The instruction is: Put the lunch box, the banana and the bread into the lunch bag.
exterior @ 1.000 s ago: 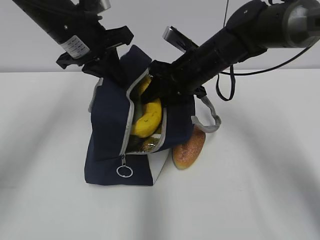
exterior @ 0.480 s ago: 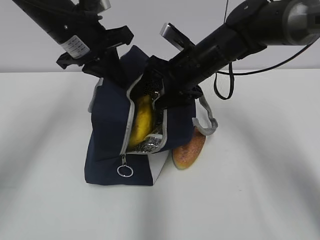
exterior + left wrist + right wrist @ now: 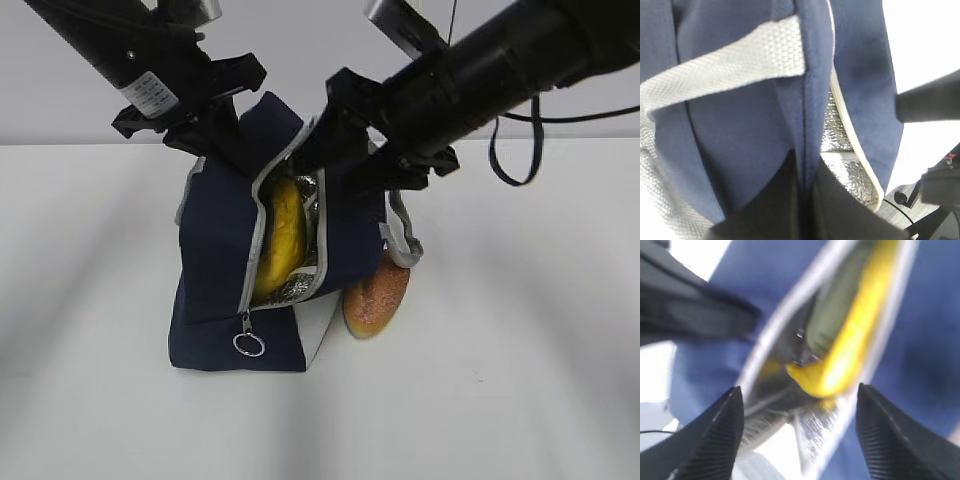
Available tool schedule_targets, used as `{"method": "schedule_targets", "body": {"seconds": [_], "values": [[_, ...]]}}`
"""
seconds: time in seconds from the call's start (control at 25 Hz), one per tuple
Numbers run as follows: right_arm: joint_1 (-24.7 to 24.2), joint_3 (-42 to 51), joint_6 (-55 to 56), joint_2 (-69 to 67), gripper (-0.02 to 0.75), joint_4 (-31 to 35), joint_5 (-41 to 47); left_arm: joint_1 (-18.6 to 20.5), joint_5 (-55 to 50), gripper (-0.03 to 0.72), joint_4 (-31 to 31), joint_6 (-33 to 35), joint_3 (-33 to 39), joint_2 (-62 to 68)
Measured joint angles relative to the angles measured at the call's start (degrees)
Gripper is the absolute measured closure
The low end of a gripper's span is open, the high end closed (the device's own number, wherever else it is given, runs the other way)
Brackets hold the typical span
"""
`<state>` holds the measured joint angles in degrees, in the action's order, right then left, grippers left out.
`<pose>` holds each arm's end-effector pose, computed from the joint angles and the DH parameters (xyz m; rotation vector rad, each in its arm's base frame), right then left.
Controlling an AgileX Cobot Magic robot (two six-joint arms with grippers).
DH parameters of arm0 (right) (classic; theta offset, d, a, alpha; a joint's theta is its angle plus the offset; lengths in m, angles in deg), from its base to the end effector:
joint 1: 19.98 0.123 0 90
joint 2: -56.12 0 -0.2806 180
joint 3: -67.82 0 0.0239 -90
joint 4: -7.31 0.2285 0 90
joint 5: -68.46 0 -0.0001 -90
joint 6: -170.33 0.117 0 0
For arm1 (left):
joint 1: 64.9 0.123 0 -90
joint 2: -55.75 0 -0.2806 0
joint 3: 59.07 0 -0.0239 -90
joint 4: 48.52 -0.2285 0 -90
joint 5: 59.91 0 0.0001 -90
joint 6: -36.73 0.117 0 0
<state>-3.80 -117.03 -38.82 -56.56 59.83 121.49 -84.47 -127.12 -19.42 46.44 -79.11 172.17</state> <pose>0.3467 0.1779 0.2590 -0.4291 2.5105 1.0482 0.3490 -0.1798 0.2739 0.5297 2.7605 -0.7439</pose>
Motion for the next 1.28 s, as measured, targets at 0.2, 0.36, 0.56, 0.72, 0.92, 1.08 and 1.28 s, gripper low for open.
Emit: {"method": "schedule_targets", "body": {"seconds": [0.2,0.36,0.56,0.72,0.92,1.08,1.28], "values": [[0.0,17.2,0.0,11.8,0.223,0.0,-9.8,0.0,0.0,0.691,0.0,0.3,0.0,0.0],[0.0,27.8,0.0,20.7,0.225,0.2,-15.2,0.0,0.0,0.691,0.0,0.5,0.0,0.0],[0.0,34.8,-0.3,24.4,0.225,0.5,-18.4,0.0,0.0,0.691,0.0,0.5,0.0,0.0],[0.0,37.5,-0.4,21.9,0.225,1.1,-22.1,0.0,0.0,0.691,0.0,0.5,0.0,0.0],[0.0,37.5,-0.5,14.3,0.225,7.0,-26.3,0.0,0.0,0.691,0.0,0.5,0.0,0.0],[0.0,37.3,-6.1,8.7,0.195,13.6,-27.4,0.0,0.0,0.691,0.0,0.5,0.0,0.0],[0.0,35.7,-14.1,5.1,0.108,23.0,-28.2,0.0,0.0,0.691,0.0,0.6,0.0,0.0]]}}
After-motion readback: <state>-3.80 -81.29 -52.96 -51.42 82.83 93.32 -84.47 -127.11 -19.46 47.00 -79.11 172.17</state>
